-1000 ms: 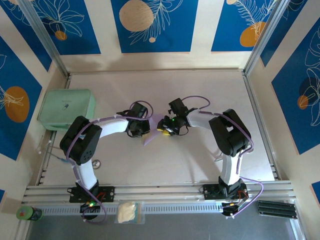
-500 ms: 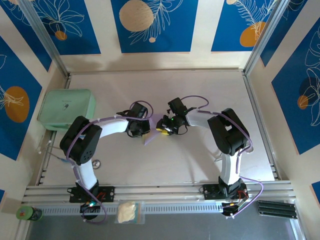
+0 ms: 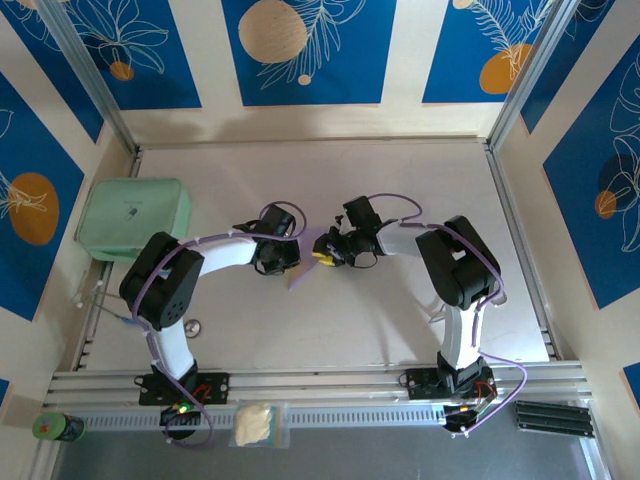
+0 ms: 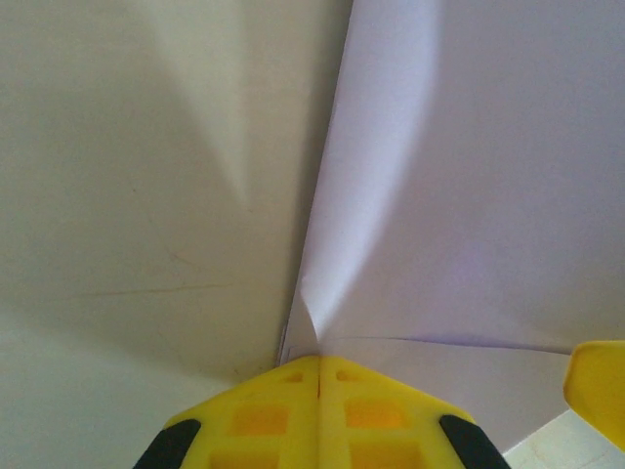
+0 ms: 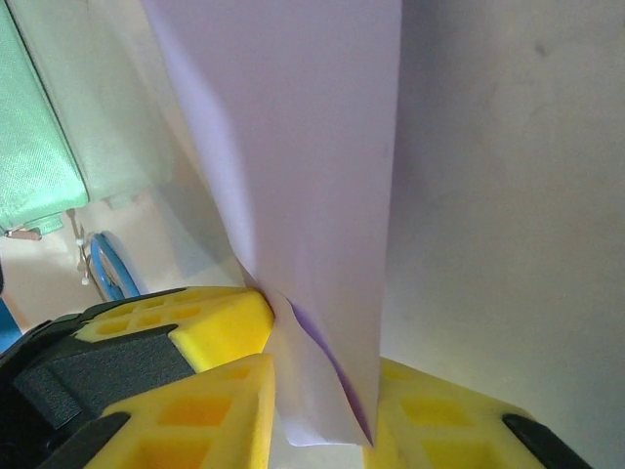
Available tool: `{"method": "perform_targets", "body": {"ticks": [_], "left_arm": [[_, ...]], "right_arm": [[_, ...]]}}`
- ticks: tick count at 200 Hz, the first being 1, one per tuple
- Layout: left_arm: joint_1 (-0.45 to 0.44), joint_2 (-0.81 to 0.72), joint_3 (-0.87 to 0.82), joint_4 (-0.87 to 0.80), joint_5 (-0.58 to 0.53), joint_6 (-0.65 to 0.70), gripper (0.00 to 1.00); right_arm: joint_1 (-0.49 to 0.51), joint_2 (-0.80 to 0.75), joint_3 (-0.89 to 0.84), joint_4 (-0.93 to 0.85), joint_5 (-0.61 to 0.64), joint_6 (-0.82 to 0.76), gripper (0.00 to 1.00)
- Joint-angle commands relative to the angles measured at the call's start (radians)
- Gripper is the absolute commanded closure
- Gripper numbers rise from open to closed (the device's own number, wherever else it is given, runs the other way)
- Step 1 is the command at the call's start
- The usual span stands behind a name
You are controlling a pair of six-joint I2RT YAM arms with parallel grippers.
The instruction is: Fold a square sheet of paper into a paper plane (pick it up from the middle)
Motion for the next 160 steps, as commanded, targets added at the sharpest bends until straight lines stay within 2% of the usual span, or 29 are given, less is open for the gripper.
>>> {"method": "perform_targets", "body": {"ticks": [1,25,40,69,94,160], "left_arm": [[0.006,0.013,-0.028,-0.072,-0.032,0.011,0.98],[0.008,0.0,-0.026,-0.074,-0.032,0.015,0.98],[0.008,-0.017,-0.022,-0.073,-0.028,0.024,0.96],[0.009,-0.092,-0.006,-0.053,-0.028,0.08,0.87],[-0.005,-0.179,-0.046,0.066,0.016,0.211,0.71],[-0.111,-0.267,-0.216,0.359,0.004,0.587,0.47]], "right_arm": [[-0.006,0.018,0.004,-0.009,-0.033,-0.017,0.75],[-0.014,0.025,0.012,-0.005,-0.043,-0.02,0.81],[-0.017,0.024,0.017,0.0,-0.047,-0.018,0.9],[-0.02,-0.017,0.006,-0.005,-0.019,-0.023,0.99],[-0.023,-0.082,-0.025,-0.011,0.035,-0.016,1.0],[-0.042,-0.228,-0.104,-0.102,0.195,0.126,1.0]]}}
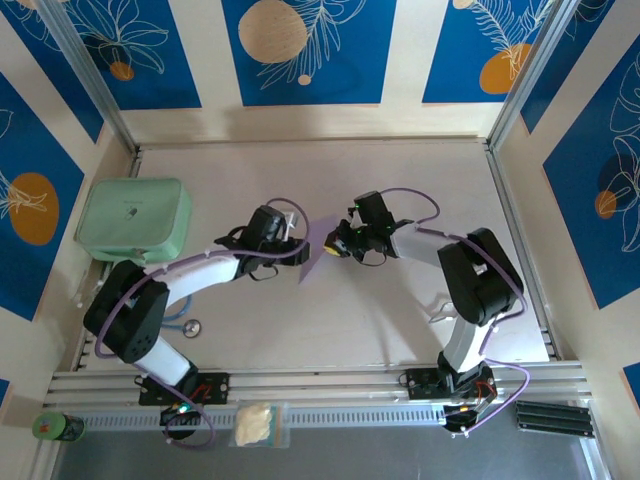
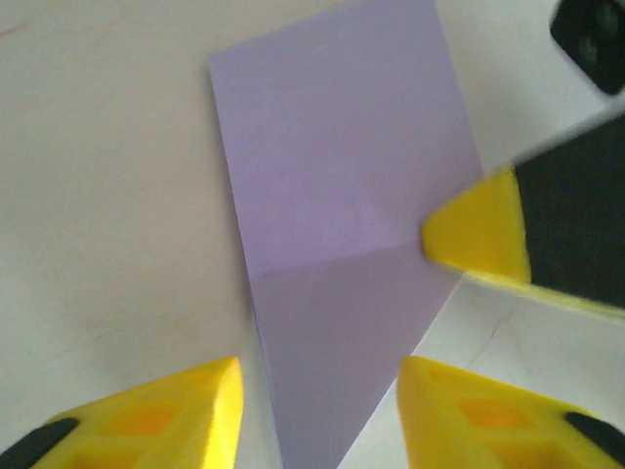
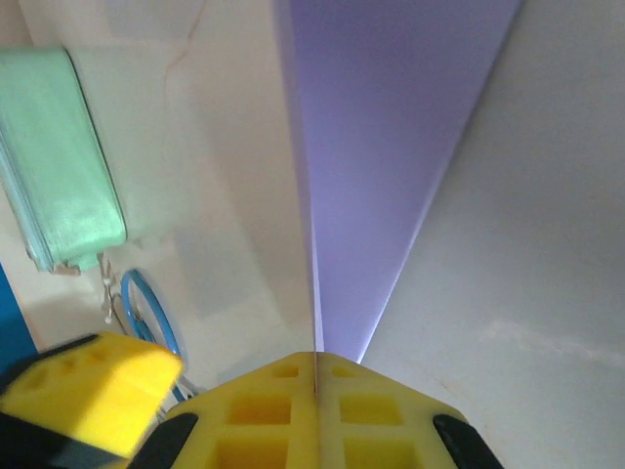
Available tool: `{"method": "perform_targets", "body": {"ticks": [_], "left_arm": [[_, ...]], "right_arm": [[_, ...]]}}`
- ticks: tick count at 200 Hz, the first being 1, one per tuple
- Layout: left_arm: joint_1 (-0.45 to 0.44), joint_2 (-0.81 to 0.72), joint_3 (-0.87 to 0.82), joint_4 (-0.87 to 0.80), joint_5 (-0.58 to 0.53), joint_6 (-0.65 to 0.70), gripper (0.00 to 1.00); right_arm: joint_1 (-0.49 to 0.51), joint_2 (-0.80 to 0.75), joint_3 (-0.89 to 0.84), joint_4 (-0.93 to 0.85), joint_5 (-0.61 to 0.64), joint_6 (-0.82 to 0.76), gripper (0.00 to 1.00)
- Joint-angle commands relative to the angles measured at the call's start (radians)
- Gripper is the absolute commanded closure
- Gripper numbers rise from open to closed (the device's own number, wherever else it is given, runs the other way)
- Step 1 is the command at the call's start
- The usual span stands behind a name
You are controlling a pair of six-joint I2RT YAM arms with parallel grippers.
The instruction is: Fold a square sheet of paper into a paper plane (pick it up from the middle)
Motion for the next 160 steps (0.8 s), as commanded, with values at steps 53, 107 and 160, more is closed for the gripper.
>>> {"method": "perform_targets", "body": {"ticks": [53,107,160], "left_arm": [[-0.095,0.08,-0.09,0.291,0.093,0.481,0.44],[-0.116,0.167,-0.058,0.299,0.072,0.633,0.49],[-0.124,0.202,-0.038,0.281,0.038,0.715,0.59]], "right_arm": [[-0.013,-0.071,-0.024,-0.177,0.118,0.169,1.0],[-0.019,-0.078,-0.01,-0.209,0.11,0.193,1.0],[-0.023,-0.068,0.009,-0.233,0.093,0.192,1.0]]}}
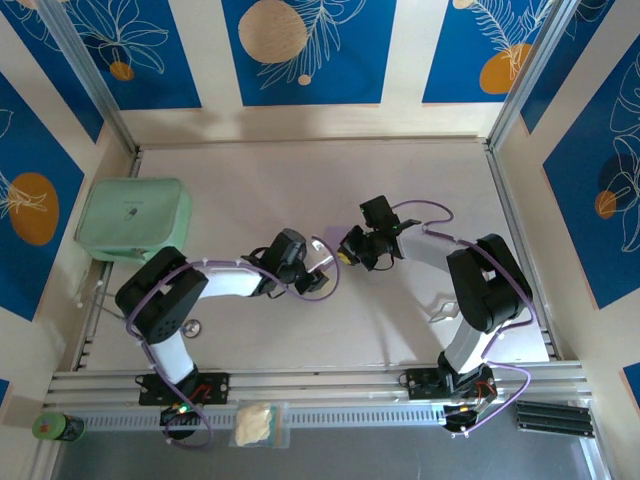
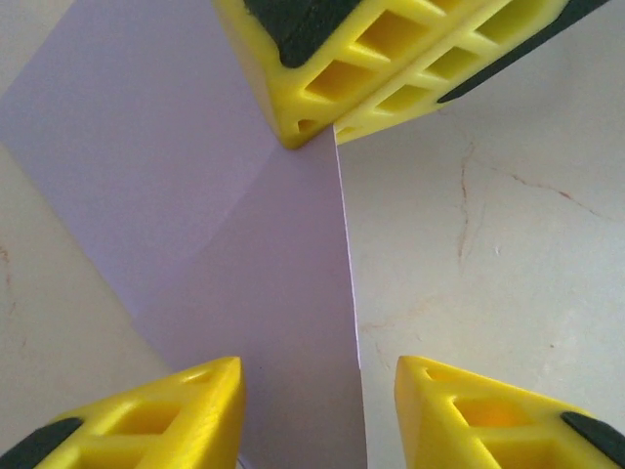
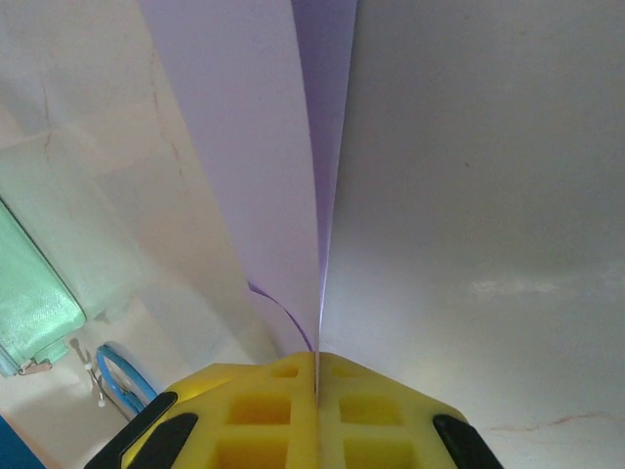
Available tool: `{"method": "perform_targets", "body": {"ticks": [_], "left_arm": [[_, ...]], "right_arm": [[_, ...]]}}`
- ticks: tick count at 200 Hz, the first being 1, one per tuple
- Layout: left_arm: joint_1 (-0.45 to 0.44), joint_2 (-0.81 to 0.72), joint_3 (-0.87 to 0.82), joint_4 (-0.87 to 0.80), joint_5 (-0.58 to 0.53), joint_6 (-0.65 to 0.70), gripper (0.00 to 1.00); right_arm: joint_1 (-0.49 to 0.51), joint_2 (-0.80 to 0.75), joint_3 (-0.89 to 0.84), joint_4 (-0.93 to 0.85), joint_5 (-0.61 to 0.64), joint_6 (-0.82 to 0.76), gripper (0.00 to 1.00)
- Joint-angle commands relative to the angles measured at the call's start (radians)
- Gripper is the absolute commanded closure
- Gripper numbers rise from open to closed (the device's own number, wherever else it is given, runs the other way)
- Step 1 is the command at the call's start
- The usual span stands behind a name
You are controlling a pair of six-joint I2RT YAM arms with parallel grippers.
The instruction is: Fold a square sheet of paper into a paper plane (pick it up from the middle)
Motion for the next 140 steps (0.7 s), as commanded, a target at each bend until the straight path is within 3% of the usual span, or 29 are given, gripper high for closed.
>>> {"method": "perform_targets", "body": {"ticks": [1,81,140], "left_arm": [[-0.009,0.02,0.035,0.007,-0.014,0.073,0.59],[-0.011,0.035,0.042,-0.007,-0.021,0.082,0.7],[-0.012,0.042,0.051,-0.025,-0.005,0.072,0.77]], "right_arm": [[-0.005,-0.023,0.026,-0.04,-0.011,0.015,1.0],[-0.015,-0.012,0.038,-0.057,-0.029,0.014,1.0],[-0.02,0.001,0.036,-0.084,-0.054,-0.004,0.85]]}}
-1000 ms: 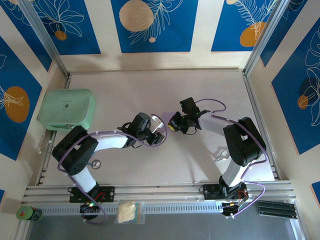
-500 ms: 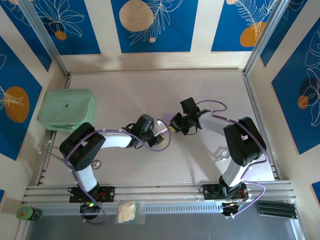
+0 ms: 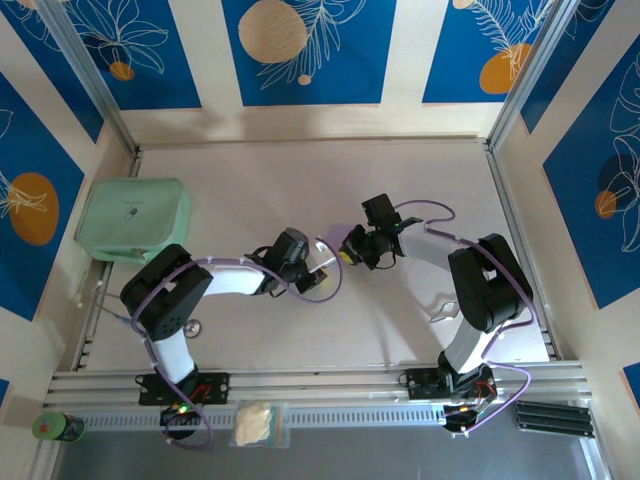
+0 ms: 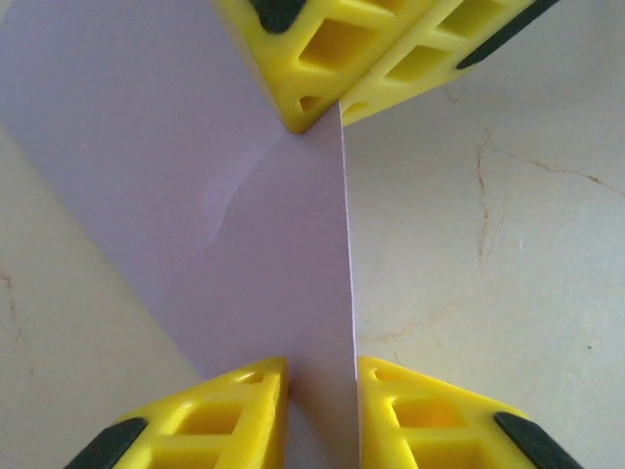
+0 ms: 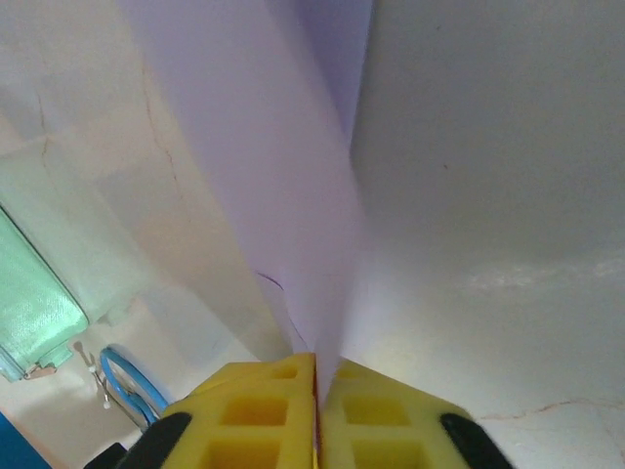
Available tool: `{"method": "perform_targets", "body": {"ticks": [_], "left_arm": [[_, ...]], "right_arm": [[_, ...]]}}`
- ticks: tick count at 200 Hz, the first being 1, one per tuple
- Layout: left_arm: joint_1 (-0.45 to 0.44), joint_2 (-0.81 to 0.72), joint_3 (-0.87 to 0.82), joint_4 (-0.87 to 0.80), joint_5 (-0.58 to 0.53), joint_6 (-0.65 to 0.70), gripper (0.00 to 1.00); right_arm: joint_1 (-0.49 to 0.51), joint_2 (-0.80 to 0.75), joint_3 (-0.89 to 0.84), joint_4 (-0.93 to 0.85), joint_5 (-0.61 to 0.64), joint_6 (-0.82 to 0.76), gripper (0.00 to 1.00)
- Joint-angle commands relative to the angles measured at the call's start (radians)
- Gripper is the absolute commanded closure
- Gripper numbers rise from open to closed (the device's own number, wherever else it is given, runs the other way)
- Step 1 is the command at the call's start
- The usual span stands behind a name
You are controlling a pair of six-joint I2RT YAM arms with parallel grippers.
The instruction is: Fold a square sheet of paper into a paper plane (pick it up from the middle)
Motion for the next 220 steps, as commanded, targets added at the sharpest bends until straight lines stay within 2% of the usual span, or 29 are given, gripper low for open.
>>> {"method": "perform_targets", "body": {"ticks": [1,30,59,159,188,220], "left_arm": [[-0.009,0.015,0.027,-0.023,0.013,0.007,0.78],[-0.009,0.022,0.029,-0.032,0.024,0.005,0.8],[-0.01,0.028,0.03,-0.04,0.035,0.011,0.82],[-0.008,0.042,0.044,-0.071,0.067,0.0,0.86],[-0.001,0.041,0.047,-0.08,0.088,-0.044,0.87],[0.019,0.036,0.053,-0.098,0.152,-0.149,0.87]], "right_arm": [[-0.005,0.001,0.02,-0.049,-0.04,-0.006,0.84],[-0.008,-0.002,0.021,-0.075,-0.041,-0.027,0.66],[-0.011,0.018,0.055,-0.123,-0.048,-0.058,0.55],[-0.006,0.098,0.117,-0.202,-0.032,-0.092,0.54],[-0.016,0.064,0.109,-0.189,-0.028,-0.101,0.53],[-0.056,-0.033,0.056,-0.12,-0.013,-0.157,0.46]]}}
